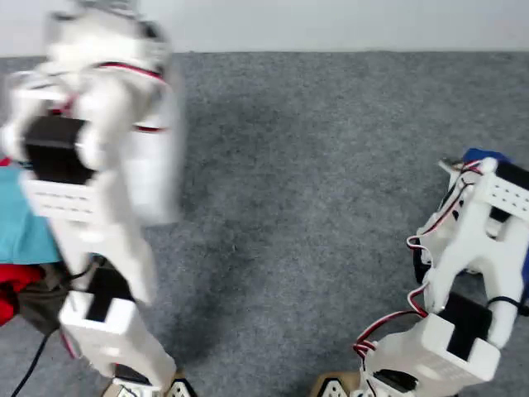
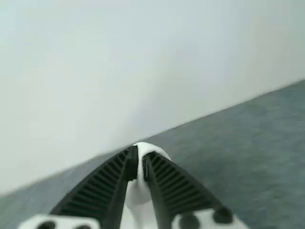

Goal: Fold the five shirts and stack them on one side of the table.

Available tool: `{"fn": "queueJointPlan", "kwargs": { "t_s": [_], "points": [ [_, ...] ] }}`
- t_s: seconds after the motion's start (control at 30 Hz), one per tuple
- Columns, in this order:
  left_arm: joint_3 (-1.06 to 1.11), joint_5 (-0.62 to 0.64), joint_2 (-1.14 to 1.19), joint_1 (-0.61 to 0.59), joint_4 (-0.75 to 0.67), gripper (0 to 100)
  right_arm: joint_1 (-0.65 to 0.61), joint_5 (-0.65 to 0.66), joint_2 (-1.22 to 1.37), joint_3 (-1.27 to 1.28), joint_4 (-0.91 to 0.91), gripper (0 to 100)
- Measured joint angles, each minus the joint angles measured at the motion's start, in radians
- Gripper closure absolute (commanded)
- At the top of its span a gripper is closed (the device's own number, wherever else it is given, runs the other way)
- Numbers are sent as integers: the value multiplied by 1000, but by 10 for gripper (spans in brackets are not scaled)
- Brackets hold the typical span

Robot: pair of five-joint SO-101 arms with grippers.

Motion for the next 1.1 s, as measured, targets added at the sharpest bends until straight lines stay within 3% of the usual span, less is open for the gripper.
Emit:
{"fn": "queueJointPlan", "kwargs": {
  "t_s": [0.2, 0.37, 0.6, 0.87, 1.1],
  "points": [
    [9, 0, 2, 319, -48, 985, 3, 0, 0, 18, 0, 983],
    [66, 0, 54, 354, 35, 985, 3, 0, 0, 18, 0, 983],
    [419, -25, 87, 161, 98, 985, -51, -2, -12, 18, 0, 983],
    [1002, -256, 87, -55, 94, 976, -281, -2, -169, 18, 0, 983],
    [1080, -275, 87, -278, 91, 858, -453, -2, -195, 18, 0, 983]
  ]
}}
